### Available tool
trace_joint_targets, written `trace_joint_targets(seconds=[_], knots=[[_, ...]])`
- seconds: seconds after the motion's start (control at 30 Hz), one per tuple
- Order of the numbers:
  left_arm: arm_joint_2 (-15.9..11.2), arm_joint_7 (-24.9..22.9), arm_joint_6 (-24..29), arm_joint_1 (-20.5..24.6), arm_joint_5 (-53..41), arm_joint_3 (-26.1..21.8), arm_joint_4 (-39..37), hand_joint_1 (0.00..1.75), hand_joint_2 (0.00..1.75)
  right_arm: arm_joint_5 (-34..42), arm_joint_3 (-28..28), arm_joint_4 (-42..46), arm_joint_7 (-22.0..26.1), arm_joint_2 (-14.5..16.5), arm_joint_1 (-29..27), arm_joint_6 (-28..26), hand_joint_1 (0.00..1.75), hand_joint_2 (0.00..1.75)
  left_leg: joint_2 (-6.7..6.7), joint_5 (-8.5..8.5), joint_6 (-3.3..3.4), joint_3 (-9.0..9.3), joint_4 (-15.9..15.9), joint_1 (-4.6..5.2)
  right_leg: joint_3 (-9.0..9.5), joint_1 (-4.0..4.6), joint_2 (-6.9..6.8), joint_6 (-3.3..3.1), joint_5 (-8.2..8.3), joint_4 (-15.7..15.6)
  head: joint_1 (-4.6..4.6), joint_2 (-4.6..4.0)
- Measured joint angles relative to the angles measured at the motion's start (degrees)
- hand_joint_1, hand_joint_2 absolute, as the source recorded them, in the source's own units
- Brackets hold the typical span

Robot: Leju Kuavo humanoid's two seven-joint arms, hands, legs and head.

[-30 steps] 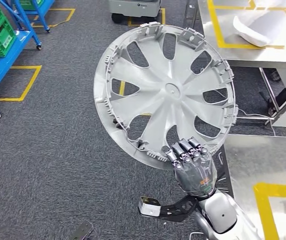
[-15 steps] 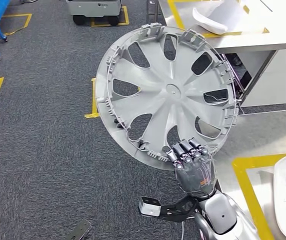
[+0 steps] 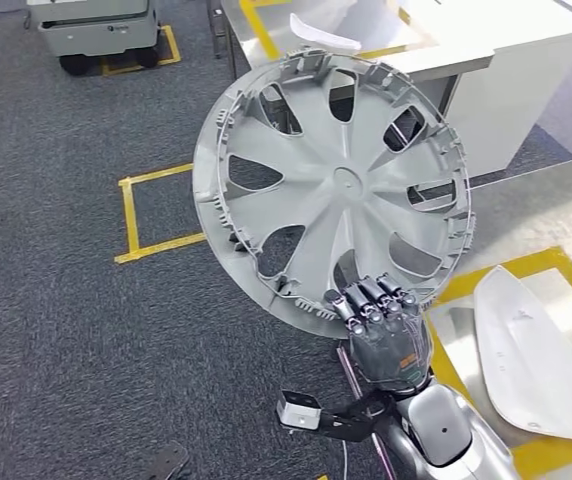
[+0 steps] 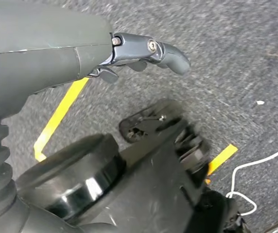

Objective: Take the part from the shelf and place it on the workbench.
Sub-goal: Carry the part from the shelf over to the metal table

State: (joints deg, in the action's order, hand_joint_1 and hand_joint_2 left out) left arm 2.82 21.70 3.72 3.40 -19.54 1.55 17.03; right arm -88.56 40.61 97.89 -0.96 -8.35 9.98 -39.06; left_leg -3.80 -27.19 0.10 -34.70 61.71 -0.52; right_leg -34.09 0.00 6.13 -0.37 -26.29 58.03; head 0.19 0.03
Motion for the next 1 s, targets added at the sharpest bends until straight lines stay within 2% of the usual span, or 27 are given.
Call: trace_joint_targets(seconds=[0.03, 0.07, 0.1, 0.13, 0.17, 0.2, 0.27, 0.3, 0.33, 0.37, 0.4, 0.43, 0.47, 0.53, 0.57, 0.63, 0.67, 0.7, 0.77, 0.8, 0.83, 0.87, 0.9, 0.93, 1.0], knots=[[-0.06, -0.01, 0.00, 0.01, 0.00, 0.00, -0.03, 0.00, 1.75, 0.00, 0.01, -0.01, 0.00, 0.00, 0.03, 0.00, 1.75, 1.75, -1.19, 0.64, 0.25, 0.93, -2.27, 0.00, -0.23, -0.14, 0.68, 0.20, 0.05, 0.07, -0.08, 0.00], [-0.10, -0.02, 0.00, 0.02, 0.00, 0.00, -0.07, 0.00, 1.75, 0.00, 0.01, -0.02, 0.00, 0.00, 0.00, 0.00, 1.75, 1.75, -1.76, 0.56, 0.41, 1.29, -3.19, 0.02, -0.53, -0.31, 1.33, 0.48, 0.14, 0.10, -0.15, 0.01], [-0.10, -0.03, 0.00, 0.06, 0.00, 0.00, -0.09, 0.00, 1.75, 0.00, 0.01, -0.02, -0.01, -0.01, -0.04, 0.00, 1.75, 1.75, -1.26, 0.46, 0.49, 1.42, -3.66, 0.08, -0.81, -0.46, 2.04, 0.85, 0.29, 0.04, -0.25, 0.01], [-0.10, -0.04, -0.01, 0.14, -0.01, 0.00, -0.09, 0.00, 1.75, 0.00, -0.01, -0.03, -0.03, -0.01, -0.13, 0.00, 1.75, 1.75, -0.53, 0.49, 0.64, 1.59, -4.07, 0.05, -1.19, -0.56, 2.13, 1.14, 0.30, 0.05, -0.32, 0.01], [-0.10, -0.03, -0.03, 0.18, -0.01, 0.00, -0.09, 0.00, 1.75, 0.00, -0.03, -0.03, -0.05, -0.02, -0.19, -0.01, 1.75, 1.75, 0.23, 0.66, 0.82, 1.78, -4.49, -0.01, -1.61, -0.50, 1.12, 1.41, -0.04, 0.44, -0.26, 0.01], [-0.10, -0.03, -0.09, 0.23, -0.01, 0.00, -0.09, 0.00, 1.75, 0.00, -0.02, -0.03, -0.08, -0.03, -0.15, -0.01, 1.75, 1.75, 1.04, 0.82, 1.03, 1.97, -4.90, -0.07, -2.43, -0.39, -0.56, 1.66, -0.94, 1.78, -0.14, 0.01], [-0.11, -0.03, -0.30, 0.17, 0.00, 0.00, -0.10, 0.00, 1.75, 0.00, 0.04, -0.04, -0.11, -0.04, 0.01, -0.01, 1.75, 1.75, 2.73, 0.90, 1.32, 2.19, -5.26, -0.04, -5.53, -0.26, -4.42, 2.13, -4.19, 7.95, 0.06, 0.00], [-0.11, -0.03, -0.43, 0.10, 0.00, 0.00, -0.12, 0.00, 1.75, 0.00, 0.07, -0.05, -0.15, -0.04, 0.04, 0.00, 1.75, 1.75, 3.61, 0.85, 1.38, 2.18, -5.25, 0.01, -7.48, -0.37, -5.25, 2.42, -5.79, 11.84, 0.14, 0.01], [-0.10, -0.04, -0.54, 0.02, 0.00, 0.00, -0.14, 0.00, 1.75, 0.00, 0.08, -0.09, -0.21, -0.06, 0.01, 0.00, 1.75, 1.75, 4.51, 0.79, 1.38, 2.19, -5.24, 0.02, -8.95, -0.50, -5.57, 2.68, -6.65, 14.75, 0.14, 0.01], [-0.08, -0.05, -0.64, -0.02, 0.00, 0.00, -0.16, 0.00, 1.75, 0.00, 0.07, -0.12, -0.30, -0.11, -0.03, 0.00, 1.75, 1.75, 5.37, 0.70, 1.33, 2.21, -5.23, 0.01, -9.51, -0.65, -5.74, 2.91, -6.52, 15.82, 0.15, 0.01], [-0.05, -0.06, -0.72, -0.02, 0.00, 0.00, -0.17, 0.00, 1.75, 0.00, 0.05, -0.14, -0.37, -0.17, -0.07, 0.00, 1.75, 1.75, 6.14, 0.61, 1.23, 2.27, -5.22, -0.02, -8.87, -0.80, -6.00, 3.10, -5.36, 14.57, 0.16, 0.01], [-0.01, -0.08, -0.78, 0.00, 0.00, 0.00, -0.17, 0.00, 1.75, 0.00, 0.04, -0.16, -0.41, -0.22, -0.08, 0.00, 1.75, 1.75, 6.89, 0.47, 1.04, 2.40, -5.20, -0.05, -6.99, -0.92, -6.62, 3.25, -3.48, 11.09, 0.16, 0.00], [0.02, -0.10, -0.86, 0.02, 0.00, 0.00, -0.17, 0.00, 1.75, 0.00, 0.04, -0.15, -0.44, -0.26, -0.05, 0.00, 1.75, 1.75, 7.55, 0.29, 0.77, 2.55, -5.15, 0.00, -4.70, -0.91, -7.99, 3.39, -1.94, 6.83, 0.17, -0.01], [0.01, -0.15, -0.99, 0.09, 0.01, 0.00, -0.18, 0.00, 1.75, 0.00, 0.07, -0.13, -0.48, -0.27, 0.01, 0.00, 1.75, 1.75, 8.68, -0.11, 0.13, 2.82, -4.89, 0.34, -1.17, -0.75, -9.76, 2.96, -0.23, 0.79, 0.15, 0.00], [-0.01, -0.17, -1.07, 0.11, 0.01, 0.00, -0.19, 0.00, 1.75, 0.00, 0.08, -0.12, -0.52, -0.28, 0.01, 0.00, 1.75, 1.75, 9.14, -0.26, -0.11, 2.93, -4.78, 0.52, -0.64, -0.60, -9.99, 2.59, -0.31, -0.05, 0.13, 0.01], [0.02, -0.21, -1.16, 0.19, 0.02, 0.00, -0.20, 0.00, 1.75, 0.00, 0.07, -0.12, -0.68, -0.31, -0.07, 0.00, 1.75, 1.75, 10.01, -0.55, -0.55, 3.16, -4.68, 0.50, -0.62, -0.52, -8.58, 1.68, -0.24, 0.03, 0.10, 0.01], [0.03, -0.21, -1.18, 0.25, 0.02, 0.00, -0.20, 0.00, 1.75, 0.00, 0.06, -0.12, -0.78, -0.32, -0.10, 0.00, 1.75, 1.75, 9.55, -1.03, -0.83, 3.18, -4.32, 0.32, -0.63, -0.55, -7.96, 1.33, -0.19, 0.01, 0.06, 0.01], [0.04, -0.21, -1.19, 0.32, 0.02, 0.00, -0.20, 0.00, 1.75, 0.00, 0.05, -0.10, -0.87, -0.32, -0.08, 0.00, 1.75, 1.75, 8.42, -2.06, -1.08, 2.77, -3.07, 0.14, -0.60, -0.61, -7.34, 0.93, -0.11, -0.02, 0.01, 0.00], [0.05, -0.24, -1.22, 0.31, 0.02, 0.00, -0.21, 0.00, 1.75, 0.00, 0.07, -0.08, -1.02, -0.33, -0.01, -0.01, 1.75, 1.75, 5.35, -5.58, -1.29, 0.17, 3.02, -0.08, -0.54, -0.65, -6.14, 0.38, -0.01, -0.07, -0.14, 0.00], [0.06, -0.28, -1.23, 0.21, 0.02, 0.00, -0.22, 0.00, 1.75, 0.00, 0.09, -0.08, -1.04, -0.33, 0.01, -0.01, 1.75, 1.75, 4.52, -7.46, -1.22, -1.84, 7.24, -0.08, -0.54, -0.59, -5.43, 0.20, 0.00, -0.06, -0.16, 0.00], [0.07, -0.32, -1.26, 0.08, 0.02, 0.00, -0.23, 0.00, 1.75, 0.00, 0.10, -0.09, -1.05, -0.33, -0.01, -0.01, 1.75, 1.75, 4.20, -8.62, -1.12, -3.61, 10.73, -0.05, -0.53, -0.49, -4.63, 0.12, 0.00, -0.05, -0.16, 0.00], [0.09, -0.36, -1.28, -0.01, 0.02, 0.00, -0.23, 0.00, 1.75, 0.00, 0.11, -0.10, -1.05, -0.33, -0.04, -0.01, 1.75, 1.75, 4.08, -8.72, -0.95, -4.71, 12.62, -0.03, -0.50, -0.39, -3.79, 0.08, 0.01, -0.04, -0.15, 0.00], [0.10, -0.38, -1.30, -0.06, 0.02, 0.00, -0.24, 0.00, 1.75, 0.00, 0.12, -0.12, -1.05, -0.33, -0.07, 0.00, 1.75, 1.75, 3.94, -7.56, -0.69, -4.79, 12.19, -0.01, -0.45, -0.30, -2.93, 0.06, 0.01, -0.03, -0.15, -0.01], [0.09, -0.38, -1.31, -0.05, 0.02, 0.00, -0.24, 0.00, 1.75, 0.00, 0.13, -0.12, -1.06, -0.33, -0.07, 0.00, 1.75, 1.75, 3.59, -5.42, -0.38, -3.85, 9.56, 0.02, -0.38, -0.25, -2.08, 0.07, 0.01, -0.01, -0.15, -0.01], [-0.01, -0.39, -1.32, 0.00, 0.02, 0.00, -0.26, 0.00, 1.75, 0.00, 0.13, -0.13, -1.09, -0.33, -0.01, 0.00, 1.75, 1.75, 1.30, -1.02, 0.28, -0.72, 1.82, -0.02, -0.33, -0.22, -0.54, 0.19, 0.03, 0.08, -0.14, -0.01]])
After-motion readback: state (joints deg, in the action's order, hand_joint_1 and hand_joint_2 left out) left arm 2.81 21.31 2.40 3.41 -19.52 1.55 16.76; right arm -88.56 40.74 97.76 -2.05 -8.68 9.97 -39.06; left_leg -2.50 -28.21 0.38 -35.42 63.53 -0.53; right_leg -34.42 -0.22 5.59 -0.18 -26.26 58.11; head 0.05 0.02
